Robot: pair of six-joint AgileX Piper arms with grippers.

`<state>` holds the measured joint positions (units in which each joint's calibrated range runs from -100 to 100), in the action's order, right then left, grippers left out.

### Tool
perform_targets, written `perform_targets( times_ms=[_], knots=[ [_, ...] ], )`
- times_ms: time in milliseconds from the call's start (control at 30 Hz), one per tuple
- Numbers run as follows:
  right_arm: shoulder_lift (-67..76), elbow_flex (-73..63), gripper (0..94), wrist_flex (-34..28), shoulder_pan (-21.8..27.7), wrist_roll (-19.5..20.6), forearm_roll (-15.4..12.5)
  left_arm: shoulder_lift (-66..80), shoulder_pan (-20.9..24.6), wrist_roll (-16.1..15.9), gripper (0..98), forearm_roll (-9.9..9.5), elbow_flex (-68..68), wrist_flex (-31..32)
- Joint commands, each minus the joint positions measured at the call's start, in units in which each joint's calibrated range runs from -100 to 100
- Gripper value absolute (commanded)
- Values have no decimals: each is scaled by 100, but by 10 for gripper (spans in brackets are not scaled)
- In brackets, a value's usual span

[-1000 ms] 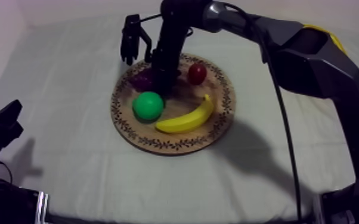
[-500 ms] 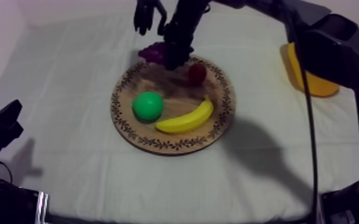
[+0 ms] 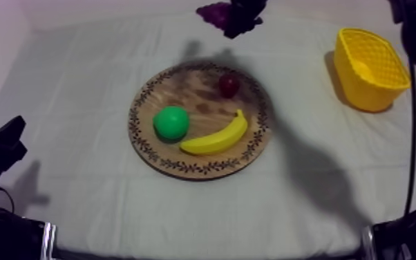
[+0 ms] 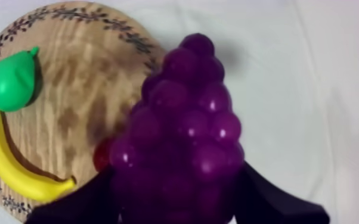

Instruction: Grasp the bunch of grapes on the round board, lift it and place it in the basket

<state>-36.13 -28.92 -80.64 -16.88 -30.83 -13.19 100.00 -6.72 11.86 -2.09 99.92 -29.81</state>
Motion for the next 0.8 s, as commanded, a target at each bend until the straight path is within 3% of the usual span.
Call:
perform_targets(
  times_ms=[0, 467, 767],
  knots=[
    [418, 467, 283, 189, 132, 119, 38, 0, 3, -2, 1, 2, -3, -2],
    [2521, 3132, 283, 1717, 941, 859, 532, 0, 3, -2, 1, 2, -3, -2],
    [3293, 4182, 287, 2421, 1387, 1571, 950, 0, 3, -2, 1, 2, -3, -2]
  ],
)
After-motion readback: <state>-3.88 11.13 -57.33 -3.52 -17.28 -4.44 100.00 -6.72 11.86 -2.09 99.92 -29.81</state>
